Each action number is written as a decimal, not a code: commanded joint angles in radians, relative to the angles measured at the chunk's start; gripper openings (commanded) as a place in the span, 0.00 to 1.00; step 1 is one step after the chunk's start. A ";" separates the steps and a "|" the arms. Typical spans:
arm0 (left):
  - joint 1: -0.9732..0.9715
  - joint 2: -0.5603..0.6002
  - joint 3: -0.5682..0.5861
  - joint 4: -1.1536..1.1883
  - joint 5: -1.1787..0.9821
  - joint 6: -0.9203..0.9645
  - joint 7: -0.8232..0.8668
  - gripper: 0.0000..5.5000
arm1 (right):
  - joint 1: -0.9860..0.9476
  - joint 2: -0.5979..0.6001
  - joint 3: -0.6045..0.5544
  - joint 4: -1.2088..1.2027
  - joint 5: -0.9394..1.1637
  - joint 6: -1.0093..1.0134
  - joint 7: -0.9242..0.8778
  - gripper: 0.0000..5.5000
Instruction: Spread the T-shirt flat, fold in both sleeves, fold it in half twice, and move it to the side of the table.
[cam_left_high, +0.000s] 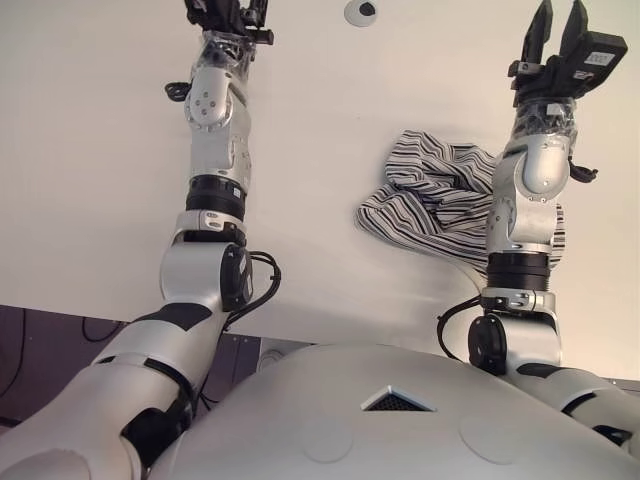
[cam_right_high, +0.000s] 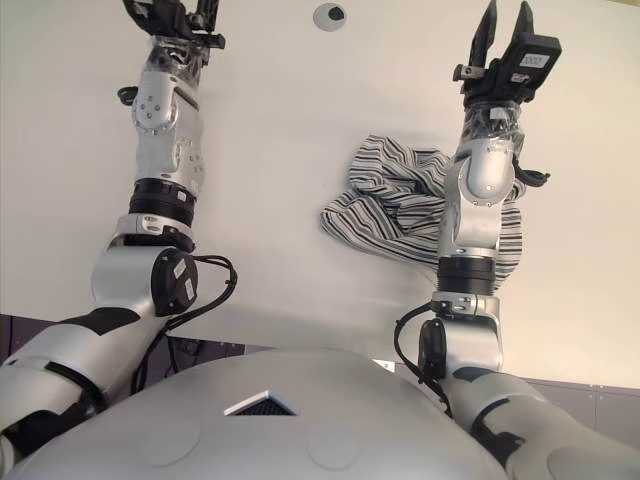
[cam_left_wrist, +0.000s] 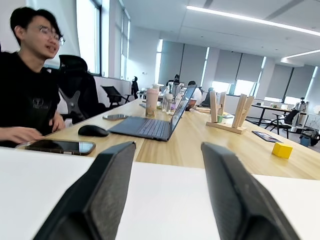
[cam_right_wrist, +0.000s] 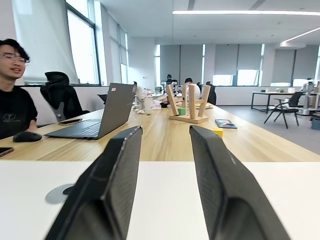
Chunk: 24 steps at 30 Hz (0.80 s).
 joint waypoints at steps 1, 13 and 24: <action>0.091 -0.024 -0.009 -0.079 0.018 0.019 0.044 0.43 | -0.024 -0.038 0.008 -0.026 0.008 0.055 0.051 0.31; 0.235 -0.095 -0.016 -0.238 -0.007 0.011 0.089 0.43 | -0.070 -0.078 0.027 -0.027 0.034 0.152 0.182 0.31; 0.117 -0.023 -0.024 -0.132 0.012 0.023 0.023 0.43 | -0.083 -0.030 0.018 0.013 0.015 0.081 0.101 0.31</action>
